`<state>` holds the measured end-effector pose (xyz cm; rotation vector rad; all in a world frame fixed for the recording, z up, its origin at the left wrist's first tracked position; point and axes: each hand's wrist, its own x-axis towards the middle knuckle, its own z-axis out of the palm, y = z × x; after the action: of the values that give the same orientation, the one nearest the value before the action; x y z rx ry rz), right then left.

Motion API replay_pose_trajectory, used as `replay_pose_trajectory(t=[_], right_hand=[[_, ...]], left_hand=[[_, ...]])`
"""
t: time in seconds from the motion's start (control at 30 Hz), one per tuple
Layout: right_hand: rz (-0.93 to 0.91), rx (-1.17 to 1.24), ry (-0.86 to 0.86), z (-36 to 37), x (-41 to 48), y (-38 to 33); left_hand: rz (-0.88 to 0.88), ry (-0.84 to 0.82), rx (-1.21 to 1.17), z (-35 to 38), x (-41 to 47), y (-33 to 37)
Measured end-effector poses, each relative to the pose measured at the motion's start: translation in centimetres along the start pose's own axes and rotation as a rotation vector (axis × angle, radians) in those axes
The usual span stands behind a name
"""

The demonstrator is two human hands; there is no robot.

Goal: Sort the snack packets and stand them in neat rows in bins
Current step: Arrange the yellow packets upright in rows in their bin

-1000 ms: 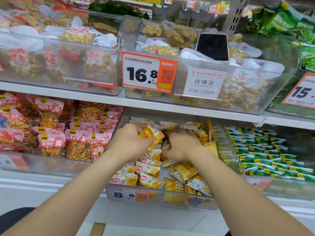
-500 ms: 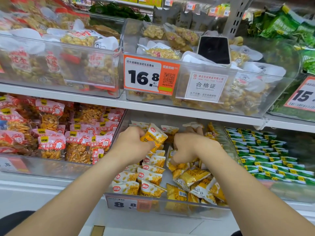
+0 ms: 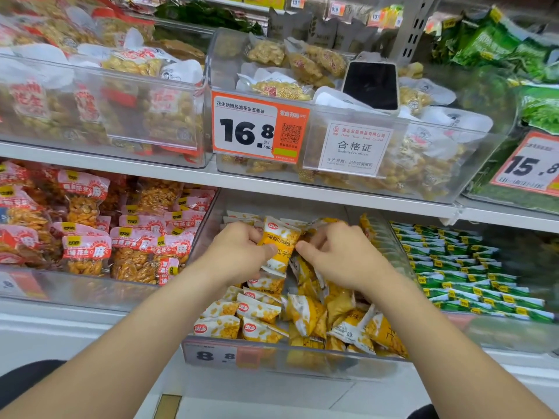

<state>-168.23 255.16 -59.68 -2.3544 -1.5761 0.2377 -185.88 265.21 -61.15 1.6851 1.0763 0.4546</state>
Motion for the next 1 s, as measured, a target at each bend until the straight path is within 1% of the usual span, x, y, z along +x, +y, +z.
replay_pose_trajectory(t=[0.03, 0.07, 0.13, 0.17, 0.23, 0.3, 0.33, 0.4, 0.43, 0.5, 0.57, 0.63, 0.77, 0.87, 1.0], right_hand=[[0.003, 0.057, 0.073, 0.3, 0.4, 0.4], [-0.014, 0.156, 0.062, 0.4, 0.6, 0.6], [-0.072, 0.378, -0.083, 0.6, 0.9, 0.8], [-0.091, 0.424, -0.124, 1.0, 1.0, 1.0], [-0.079, 0.32, -0.1, 1.0, 1.2, 1.0], [-0.006, 0.115, 0.04, 0.9, 1.8, 1.1], [0.038, 0.053, 0.104, 0.8, 2.1, 0.8], [0.063, 0.071, 0.163, 0.5, 2.6, -0.3], [0.036, 0.074, 0.137, 0.7, 2.9, -0.7], [-0.028, 0.007, -0.007, 1.7, 4.0, -0.7], [-0.044, -0.123, -0.164, 2.8, 4.9, -0.2], [-0.042, -0.27, -0.241, 3.0, 5.6, 0.5], [0.02, -0.432, -0.236, 1.0, 6.2, 1.1], [0.088, -0.5, -0.228, 0.4, 6.5, 0.8], [0.026, -0.561, -0.151, 2.4, 7.0, -0.6]], left_hand=[[0.005, -0.012, 0.011, 0.2, 0.1, -0.1], [0.025, -0.018, 0.024, 0.2, 0.1, -0.1], [0.108, -0.028, 0.077, 0.2, 0.2, -0.3], [0.167, -0.023, 0.136, 0.2, 0.4, -0.3], [0.289, 0.004, 0.295, 0.4, 0.8, -0.5], [0.382, 0.064, 0.477, 0.8, 1.4, -1.1], [0.408, 0.082, 0.583, 1.1, 1.7, -1.3], [0.428, 0.056, 0.759, 1.4, 2.1, -1.6], [0.435, 0.019, 0.809, 1.4, 2.4, -1.7], [0.411, -0.069, 0.881, 1.2, 2.7, -1.8], [0.362, -0.142, 0.962, 1.0, 3.1, -1.8], [0.326, -0.18, 1.027, 1.0, 3.1, -1.8], [0.288, -0.23, 1.102, 1.1, 3.0, -1.7], [0.277, -0.242, 1.104, 1.2, 3.1, -2.0], [0.291, -0.242, 1.093, 1.4, 3.3, -2.2]])
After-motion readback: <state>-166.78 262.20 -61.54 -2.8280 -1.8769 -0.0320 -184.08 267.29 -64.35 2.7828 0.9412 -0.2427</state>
